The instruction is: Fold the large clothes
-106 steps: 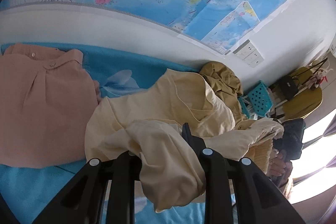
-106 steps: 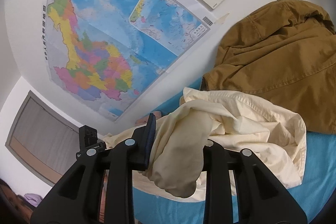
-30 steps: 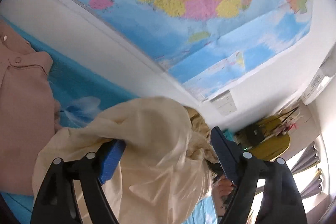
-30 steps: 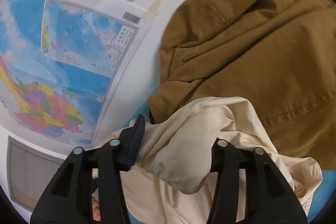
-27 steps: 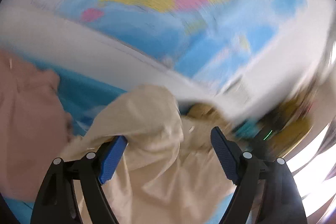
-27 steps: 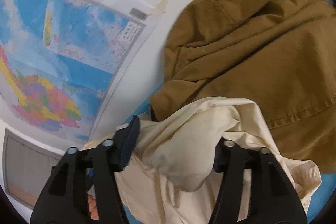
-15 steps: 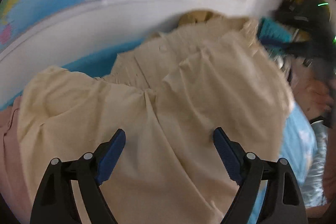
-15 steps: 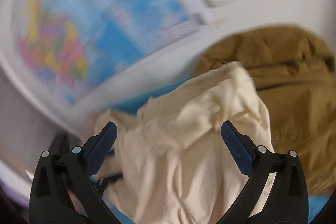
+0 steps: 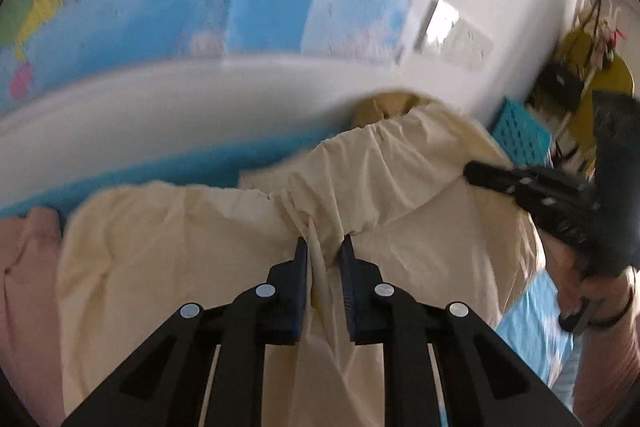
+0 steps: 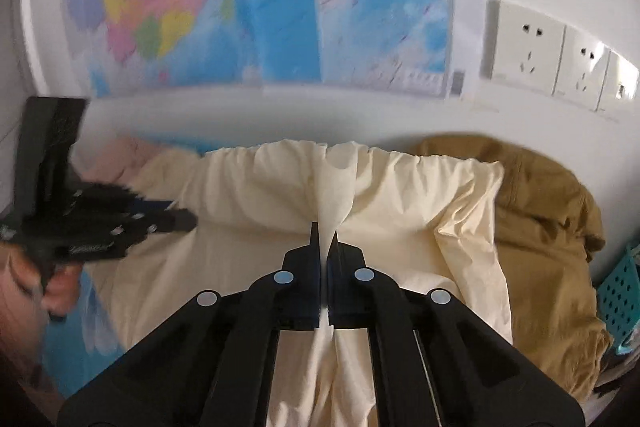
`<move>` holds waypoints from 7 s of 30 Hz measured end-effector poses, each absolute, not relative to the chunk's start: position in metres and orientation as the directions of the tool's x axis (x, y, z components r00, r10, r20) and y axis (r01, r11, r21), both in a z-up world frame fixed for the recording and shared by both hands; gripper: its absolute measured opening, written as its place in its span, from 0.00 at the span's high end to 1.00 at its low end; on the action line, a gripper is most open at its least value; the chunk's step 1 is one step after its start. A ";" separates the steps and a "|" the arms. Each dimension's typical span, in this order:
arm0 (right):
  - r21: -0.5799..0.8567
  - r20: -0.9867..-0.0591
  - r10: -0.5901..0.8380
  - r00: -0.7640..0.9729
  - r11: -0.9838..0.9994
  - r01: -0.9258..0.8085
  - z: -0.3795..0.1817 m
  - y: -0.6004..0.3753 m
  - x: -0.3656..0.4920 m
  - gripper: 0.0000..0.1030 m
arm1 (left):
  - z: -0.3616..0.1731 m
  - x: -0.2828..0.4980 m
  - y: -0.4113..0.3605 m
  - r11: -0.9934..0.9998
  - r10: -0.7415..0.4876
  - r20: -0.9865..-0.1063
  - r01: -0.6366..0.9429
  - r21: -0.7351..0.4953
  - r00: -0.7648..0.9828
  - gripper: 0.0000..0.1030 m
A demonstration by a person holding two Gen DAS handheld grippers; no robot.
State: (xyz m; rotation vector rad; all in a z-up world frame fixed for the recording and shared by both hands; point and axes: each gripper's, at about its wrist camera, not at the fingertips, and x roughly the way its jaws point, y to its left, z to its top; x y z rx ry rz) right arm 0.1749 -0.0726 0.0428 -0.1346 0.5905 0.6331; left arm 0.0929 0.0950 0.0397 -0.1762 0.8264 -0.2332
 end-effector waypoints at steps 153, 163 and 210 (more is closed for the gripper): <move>0.726 -0.441 0.796 0.415 0.589 -0.357 -0.051 -0.264 -0.041 0.18 | -0.019 -0.166 0.181 0.955 -0.096 -0.682 -0.126 -0.269 0.725 0.26; 0.775 -0.485 0.760 0.433 0.603 -0.190 -0.100 -0.260 -0.037 0.18 | -0.051 -0.197 0.164 0.914 -0.258 -0.732 -0.085 -0.396 0.630 0.26; 0.606 -0.067 0.903 0.424 0.374 -0.702 0.134 -0.082 0.048 0.85 | 0.142 -0.116 0.291 0.829 -0.196 -0.409 -0.072 -0.555 0.891 0.77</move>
